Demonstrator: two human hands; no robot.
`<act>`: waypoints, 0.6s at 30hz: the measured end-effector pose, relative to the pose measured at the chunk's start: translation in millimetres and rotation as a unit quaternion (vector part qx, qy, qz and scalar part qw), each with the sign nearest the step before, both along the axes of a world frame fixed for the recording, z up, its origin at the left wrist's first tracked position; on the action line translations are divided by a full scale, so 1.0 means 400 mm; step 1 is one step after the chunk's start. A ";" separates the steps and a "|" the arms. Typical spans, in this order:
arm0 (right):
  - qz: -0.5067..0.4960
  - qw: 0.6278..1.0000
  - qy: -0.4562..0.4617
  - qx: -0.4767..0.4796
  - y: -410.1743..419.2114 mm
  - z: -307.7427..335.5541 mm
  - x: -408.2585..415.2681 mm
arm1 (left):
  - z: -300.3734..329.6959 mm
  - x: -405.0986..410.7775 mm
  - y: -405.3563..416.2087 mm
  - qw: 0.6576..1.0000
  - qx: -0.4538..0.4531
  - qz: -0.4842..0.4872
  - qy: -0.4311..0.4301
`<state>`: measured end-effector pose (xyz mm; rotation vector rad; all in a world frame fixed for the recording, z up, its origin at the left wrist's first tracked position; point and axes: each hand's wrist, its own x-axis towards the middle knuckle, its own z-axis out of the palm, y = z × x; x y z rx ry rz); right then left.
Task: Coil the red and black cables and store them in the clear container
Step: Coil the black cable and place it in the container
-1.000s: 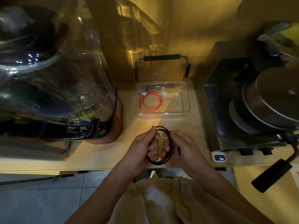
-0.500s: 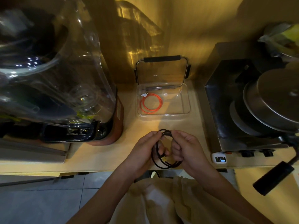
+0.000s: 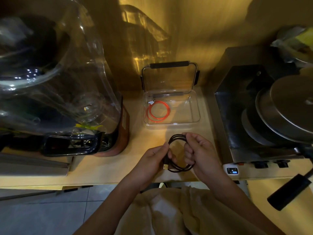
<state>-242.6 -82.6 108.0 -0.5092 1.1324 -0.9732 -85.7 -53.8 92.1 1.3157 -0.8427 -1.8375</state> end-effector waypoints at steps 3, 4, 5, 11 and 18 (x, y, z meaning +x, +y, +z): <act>-0.002 1.000 -0.027 0.005 -0.014 0.000 -0.003 | -0.001 0.003 -0.009 1.000 0.006 0.015 0.005; -0.001 0.999 -0.034 0.004 -0.019 0.001 -0.005 | -0.001 0.004 -0.014 0.999 0.016 0.026 0.026; 0.001 0.999 -0.037 0.004 -0.024 0.000 -0.006 | 0.000 0.005 -0.018 0.997 0.031 0.040 0.056; 0.000 0.998 -0.052 0.026 -0.050 -0.009 0.010 | -0.011 0.002 -0.057 0.970 0.088 0.129 0.189; 0.073 0.983 0.146 -0.083 -0.089 -0.033 0.032 | -0.009 -0.004 -0.121 0.971 0.065 0.178 0.148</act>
